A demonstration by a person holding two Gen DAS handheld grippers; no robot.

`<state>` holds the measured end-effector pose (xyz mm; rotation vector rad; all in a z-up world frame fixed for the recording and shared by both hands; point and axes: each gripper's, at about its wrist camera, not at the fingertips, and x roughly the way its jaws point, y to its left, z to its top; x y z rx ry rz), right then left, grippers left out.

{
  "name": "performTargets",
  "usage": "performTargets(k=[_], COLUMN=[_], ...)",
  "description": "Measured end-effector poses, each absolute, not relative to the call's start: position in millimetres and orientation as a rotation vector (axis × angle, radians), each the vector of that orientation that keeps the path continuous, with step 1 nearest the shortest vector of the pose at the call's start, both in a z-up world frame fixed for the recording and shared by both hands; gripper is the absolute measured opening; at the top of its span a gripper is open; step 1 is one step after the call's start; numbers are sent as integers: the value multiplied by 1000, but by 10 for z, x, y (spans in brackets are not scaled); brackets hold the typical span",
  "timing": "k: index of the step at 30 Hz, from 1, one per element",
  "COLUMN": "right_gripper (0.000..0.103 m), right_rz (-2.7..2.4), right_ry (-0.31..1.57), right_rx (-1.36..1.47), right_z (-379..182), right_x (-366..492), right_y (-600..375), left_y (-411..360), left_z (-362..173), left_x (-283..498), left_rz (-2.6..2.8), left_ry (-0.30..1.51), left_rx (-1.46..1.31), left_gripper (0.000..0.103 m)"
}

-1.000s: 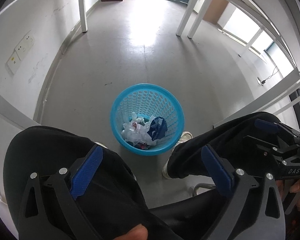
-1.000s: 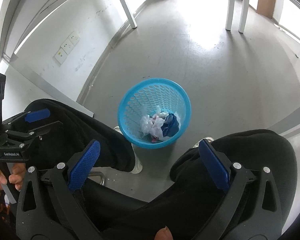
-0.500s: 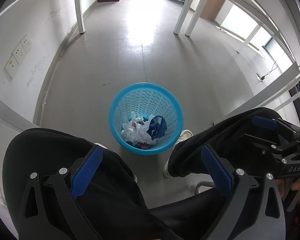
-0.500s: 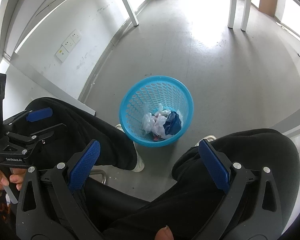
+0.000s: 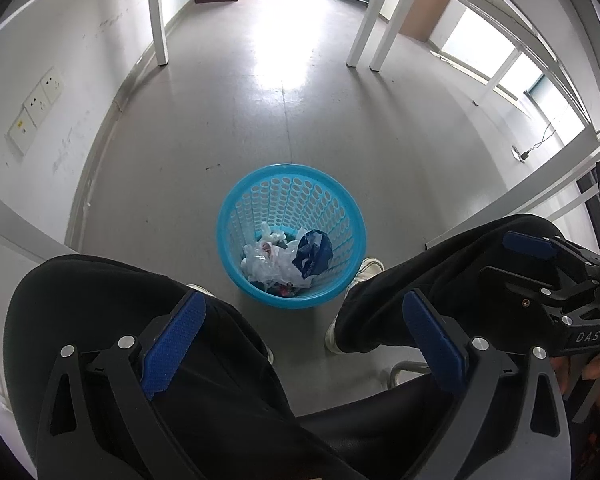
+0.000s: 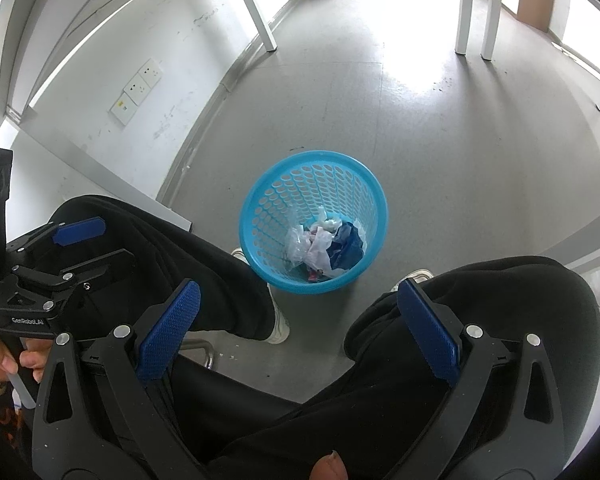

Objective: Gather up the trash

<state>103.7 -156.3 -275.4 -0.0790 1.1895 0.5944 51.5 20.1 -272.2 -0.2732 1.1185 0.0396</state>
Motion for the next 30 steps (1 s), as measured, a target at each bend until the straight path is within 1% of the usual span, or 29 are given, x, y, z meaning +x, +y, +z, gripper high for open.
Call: performTargets(k=[30], right_gripper=[94], right_rz=[592], right_ry=[1192], right_rx=[-76], right_z=[-2750], right_x=[1037], right_y=[-1562], left_y=[215], left_z=[-2776], left_x=[515], left_rz=[49], left_ry=[1133], left_rx=[-307], left_gripper=[97])
